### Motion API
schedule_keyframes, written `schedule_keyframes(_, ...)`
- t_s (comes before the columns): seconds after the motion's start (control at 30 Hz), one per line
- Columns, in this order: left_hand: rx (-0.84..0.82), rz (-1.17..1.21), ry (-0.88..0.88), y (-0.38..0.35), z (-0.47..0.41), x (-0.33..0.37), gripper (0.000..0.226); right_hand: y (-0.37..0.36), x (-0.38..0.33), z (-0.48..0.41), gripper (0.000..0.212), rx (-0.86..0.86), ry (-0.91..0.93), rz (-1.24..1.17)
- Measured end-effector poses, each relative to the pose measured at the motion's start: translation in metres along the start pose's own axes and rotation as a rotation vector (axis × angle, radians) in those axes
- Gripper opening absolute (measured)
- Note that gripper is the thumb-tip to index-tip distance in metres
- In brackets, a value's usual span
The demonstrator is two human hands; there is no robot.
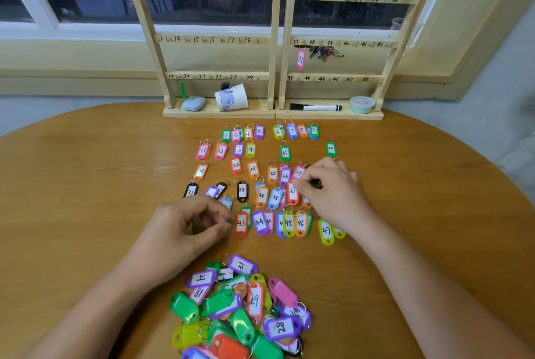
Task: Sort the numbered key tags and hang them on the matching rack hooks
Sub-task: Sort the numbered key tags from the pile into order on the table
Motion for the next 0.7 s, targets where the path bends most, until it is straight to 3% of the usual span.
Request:
schedule_keyframes(0.4, -0.160, -0.067, -0.063, -0.003, 0.005, 0.001, 0.017, 0.012, 0.004, 0.019, 0.022, 0.140, 0.001, 0.052)
schedule_keyframes(0.7, -0.246, -0.147, -0.090, -0.005, 0.015, -0.002, 0.027, 0.024, -0.004, 0.092, 0.012, 0.067, 0.130, -0.062)
Point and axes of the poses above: each hand's wrist, its own z-axis away from the middle knuckle, its own y-axis out of the back of the hand, x = y × z, the point moved 2 cm from there along -z, towards the middle knuckle, and after that the axes turned 12 degrees about z, right-handed, at the moved point
